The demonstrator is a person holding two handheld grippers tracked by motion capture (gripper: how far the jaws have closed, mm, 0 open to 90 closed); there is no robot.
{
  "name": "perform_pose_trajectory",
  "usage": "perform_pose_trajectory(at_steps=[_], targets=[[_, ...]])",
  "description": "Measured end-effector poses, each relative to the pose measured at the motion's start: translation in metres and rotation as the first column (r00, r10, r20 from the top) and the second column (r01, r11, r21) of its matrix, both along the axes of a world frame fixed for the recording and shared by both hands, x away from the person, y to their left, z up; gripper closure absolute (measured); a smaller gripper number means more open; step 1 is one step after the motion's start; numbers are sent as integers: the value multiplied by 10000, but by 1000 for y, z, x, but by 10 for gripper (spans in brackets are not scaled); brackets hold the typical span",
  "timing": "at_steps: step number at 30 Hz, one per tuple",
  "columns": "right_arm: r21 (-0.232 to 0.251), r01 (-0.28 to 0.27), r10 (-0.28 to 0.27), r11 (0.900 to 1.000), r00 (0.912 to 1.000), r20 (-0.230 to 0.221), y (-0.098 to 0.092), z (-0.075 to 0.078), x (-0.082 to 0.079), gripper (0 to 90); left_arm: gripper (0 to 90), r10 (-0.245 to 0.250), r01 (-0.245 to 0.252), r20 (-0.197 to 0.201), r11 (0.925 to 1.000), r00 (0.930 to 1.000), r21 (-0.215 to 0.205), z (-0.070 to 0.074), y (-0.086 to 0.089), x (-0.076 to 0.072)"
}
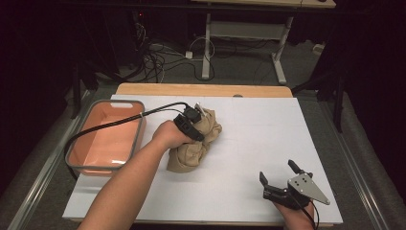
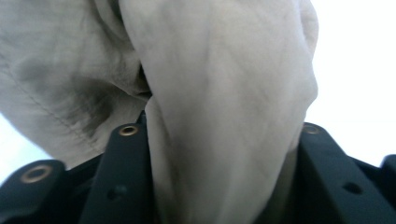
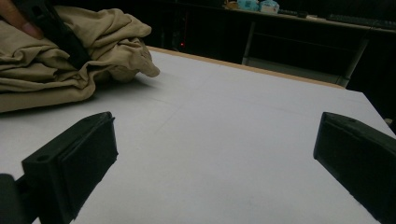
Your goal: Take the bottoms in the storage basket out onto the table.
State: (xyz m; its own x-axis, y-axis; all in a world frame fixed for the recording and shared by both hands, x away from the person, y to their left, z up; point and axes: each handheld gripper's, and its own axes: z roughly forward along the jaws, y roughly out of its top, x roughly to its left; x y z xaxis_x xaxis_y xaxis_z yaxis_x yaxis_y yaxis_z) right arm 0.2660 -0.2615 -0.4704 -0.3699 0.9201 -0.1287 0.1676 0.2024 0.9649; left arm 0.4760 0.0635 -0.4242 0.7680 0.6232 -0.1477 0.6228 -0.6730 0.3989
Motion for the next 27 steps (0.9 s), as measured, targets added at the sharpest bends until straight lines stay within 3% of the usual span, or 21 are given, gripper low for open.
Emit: perform_pose_trajectory(at_steps=[4,7,11,18,22,27], targets=[[13,16,-16,10000,10000,-4,0,0,0,4,515,122,-98,354,9977,9993,-671,-8,0,-3],[12,14,-14,10000,10000,-18,0,0,0,4,454,308,-226,592,9908,9978,-1335,-14,2,-5],[46,-4,4,10000,10000,-82,0,-2,0,3,355,541,-303,954,9716,9940,-2345,-24,5,-9],[57,17,-17,10000,10000,-19,0,-1,-1,4,248,880,-301,1517,9369,9845,-3482,-36,11,-16],[-13,-12,12,10000,10000,-19,0,-2,0,4,162,952,-208,1804,9264,9790,-3759,-39,12,-19],[-46,-41,41,10000,10000,-82,2,-3,0,4,69,1099,-139,2326,9251,9663,-3795,-37,12,-24]])
